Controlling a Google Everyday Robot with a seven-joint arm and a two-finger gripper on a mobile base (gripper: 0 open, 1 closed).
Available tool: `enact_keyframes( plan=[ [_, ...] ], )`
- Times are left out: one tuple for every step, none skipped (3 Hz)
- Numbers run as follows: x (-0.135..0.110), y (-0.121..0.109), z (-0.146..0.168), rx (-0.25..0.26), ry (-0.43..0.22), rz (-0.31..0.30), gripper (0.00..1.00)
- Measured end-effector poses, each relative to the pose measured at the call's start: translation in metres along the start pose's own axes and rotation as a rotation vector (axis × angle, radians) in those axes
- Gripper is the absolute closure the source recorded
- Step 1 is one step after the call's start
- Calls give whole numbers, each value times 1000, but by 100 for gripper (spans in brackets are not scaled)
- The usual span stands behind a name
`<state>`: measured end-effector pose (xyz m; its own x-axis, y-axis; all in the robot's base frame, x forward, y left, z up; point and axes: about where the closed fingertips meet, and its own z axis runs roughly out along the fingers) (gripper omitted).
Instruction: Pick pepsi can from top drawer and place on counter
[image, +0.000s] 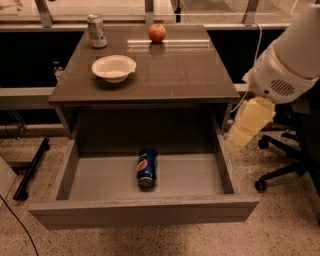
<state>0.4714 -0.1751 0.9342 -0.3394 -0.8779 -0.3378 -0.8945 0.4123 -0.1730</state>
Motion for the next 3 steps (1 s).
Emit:
enact_keyframes(
  plan=[
    [-18, -9, 38, -43, -49, 92, 0],
    [-26, -15, 56, -60, -76, 145, 0],
    [-26, -15, 56, -60, -76, 148, 0]
  ],
)
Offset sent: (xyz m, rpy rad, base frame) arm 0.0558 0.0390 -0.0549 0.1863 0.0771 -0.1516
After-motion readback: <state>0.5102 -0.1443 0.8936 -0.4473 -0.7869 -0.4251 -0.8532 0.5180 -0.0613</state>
